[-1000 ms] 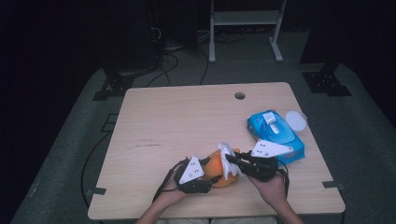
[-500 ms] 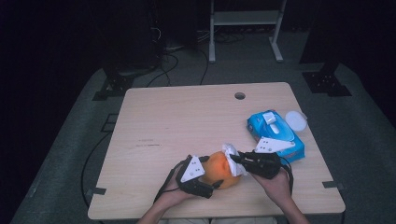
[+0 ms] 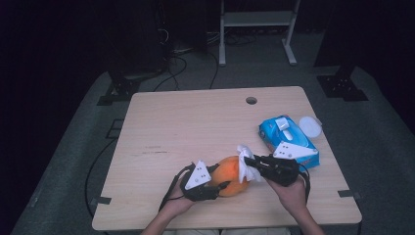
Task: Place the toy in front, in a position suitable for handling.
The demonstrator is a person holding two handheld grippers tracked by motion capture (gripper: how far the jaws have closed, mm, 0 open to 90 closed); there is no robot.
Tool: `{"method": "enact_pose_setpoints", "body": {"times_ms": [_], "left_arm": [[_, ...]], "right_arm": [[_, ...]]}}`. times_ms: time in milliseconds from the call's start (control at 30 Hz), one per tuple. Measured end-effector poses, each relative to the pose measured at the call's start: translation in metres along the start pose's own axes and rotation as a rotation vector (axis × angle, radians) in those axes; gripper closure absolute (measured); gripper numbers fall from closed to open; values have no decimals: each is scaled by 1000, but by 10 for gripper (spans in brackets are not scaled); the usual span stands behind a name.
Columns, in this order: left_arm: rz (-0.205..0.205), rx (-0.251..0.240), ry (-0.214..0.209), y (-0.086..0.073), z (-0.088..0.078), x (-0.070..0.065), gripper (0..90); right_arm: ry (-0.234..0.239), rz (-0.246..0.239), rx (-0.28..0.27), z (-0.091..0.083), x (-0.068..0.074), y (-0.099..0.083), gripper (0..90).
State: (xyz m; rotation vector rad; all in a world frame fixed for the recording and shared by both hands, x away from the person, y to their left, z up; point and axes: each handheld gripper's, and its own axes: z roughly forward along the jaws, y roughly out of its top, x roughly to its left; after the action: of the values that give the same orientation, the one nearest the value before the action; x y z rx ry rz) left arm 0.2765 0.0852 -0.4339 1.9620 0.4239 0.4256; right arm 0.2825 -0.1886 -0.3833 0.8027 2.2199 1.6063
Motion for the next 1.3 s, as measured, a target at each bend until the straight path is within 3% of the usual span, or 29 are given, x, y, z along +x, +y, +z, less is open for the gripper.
{"method": "enact_pose_setpoints", "body": {"times_ms": [133, 167, 300, 467, 500, 567, 633, 700, 833, 900, 1067, 1133, 1233, 1300], "left_arm": [[-3, -8, -10, 3, -3, -1, 453], [-1, -5, -9, 3, -5, -2, 457], [-7, -13, -14, 2, -3, -2, 443], [-56, -11, 5, -1, 6, 4, 148], [-73, -9, -5, -3, 7, 6, 130], [-82, -11, -16, -5, 7, 8, 133], [-72, -9, -19, -4, 7, 7, 208], [-63, -4, -7, -4, 7, 4, 278], [-53, -16, 7, 1, 5, 0, 383], [-43, -12, 3, 2, 2, 0, 415], [-29, -37, -7, 7, -3, -2, 427], [-33, -39, -4, 6, -1, -2, 378], [-39, -35, 11, 3, 3, 2, 201], [-68, -19, 2, -1, 5, 6, 118]], "right_arm": [[-2, -96, 26, 7, 20, 5, 819], [-11, -98, 42, 9, 20, 3, 820], [-9, -26, 70, 14, 6, -7, 820], [-46, -33, 93, 16, 2, -10, 820], [-46, -29, 93, 15, 0, -10, 820], [-49, -19, 94, 15, -1, -11, 820], [-53, -19, 96, 16, -1, -11, 820], [-59, -31, 91, 16, 3, -10, 820], [-5, -68, 77, 19, 17, -5, 820], [-20, -96, 89, 22, 21, -4, 820], [-16, -26, 93, 19, 5, -10, 820], [-16, -13, 98, 20, 1, -12, 820], [-25, -15, 107, 21, 1, -13, 820], [-33, -13, 110, 21, -1, -13, 820]]}}
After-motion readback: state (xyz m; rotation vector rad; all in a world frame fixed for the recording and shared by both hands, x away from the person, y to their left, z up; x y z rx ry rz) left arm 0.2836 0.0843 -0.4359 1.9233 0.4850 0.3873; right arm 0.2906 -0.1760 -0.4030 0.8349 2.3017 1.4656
